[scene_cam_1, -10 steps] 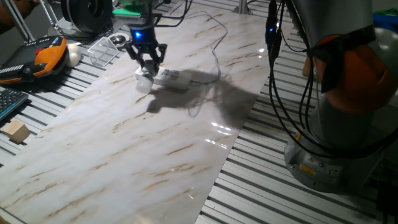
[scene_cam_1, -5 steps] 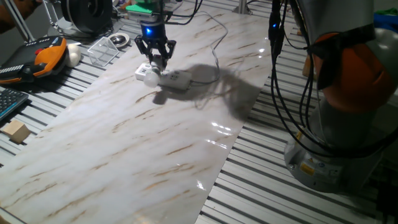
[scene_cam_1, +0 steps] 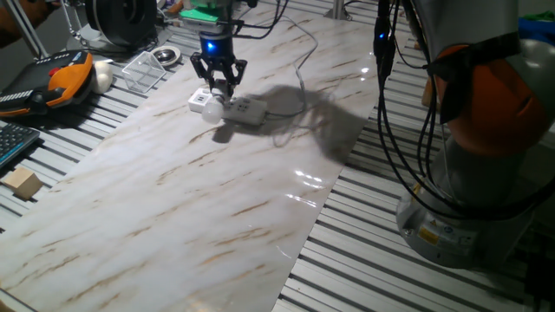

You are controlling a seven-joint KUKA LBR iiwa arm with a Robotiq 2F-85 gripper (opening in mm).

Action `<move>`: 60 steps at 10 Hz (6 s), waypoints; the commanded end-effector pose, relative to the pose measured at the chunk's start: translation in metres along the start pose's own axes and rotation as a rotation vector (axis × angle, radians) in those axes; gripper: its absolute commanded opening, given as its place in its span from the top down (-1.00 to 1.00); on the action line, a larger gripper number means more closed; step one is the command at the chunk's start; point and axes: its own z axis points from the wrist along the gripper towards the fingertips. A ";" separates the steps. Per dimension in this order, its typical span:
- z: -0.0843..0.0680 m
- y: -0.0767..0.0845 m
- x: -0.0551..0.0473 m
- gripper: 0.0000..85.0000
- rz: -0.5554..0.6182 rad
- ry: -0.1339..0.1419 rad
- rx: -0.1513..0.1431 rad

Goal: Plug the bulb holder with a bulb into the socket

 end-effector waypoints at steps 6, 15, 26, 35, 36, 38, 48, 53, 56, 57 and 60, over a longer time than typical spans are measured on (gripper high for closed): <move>0.004 -0.003 -0.002 1.00 0.009 0.042 0.015; 0.009 -0.003 -0.005 1.00 0.037 0.066 0.013; 0.019 -0.007 -0.011 1.00 -0.030 0.088 0.016; 0.023 -0.002 -0.010 0.20 -0.023 0.068 0.020; 0.024 -0.002 -0.010 -0.20 -0.023 0.068 0.020; 0.026 -0.002 -0.011 -0.20 -0.025 0.068 0.020; -0.020 -0.003 0.020 -0.60 -0.077 0.076 0.015; -0.052 0.001 0.051 0.60 -0.454 0.119 0.008; -0.074 0.002 0.063 1.00 -0.811 0.185 0.003; -0.077 0.002 0.065 1.00 -0.918 0.205 0.003; -0.080 0.003 0.074 1.00 -1.183 0.143 -0.005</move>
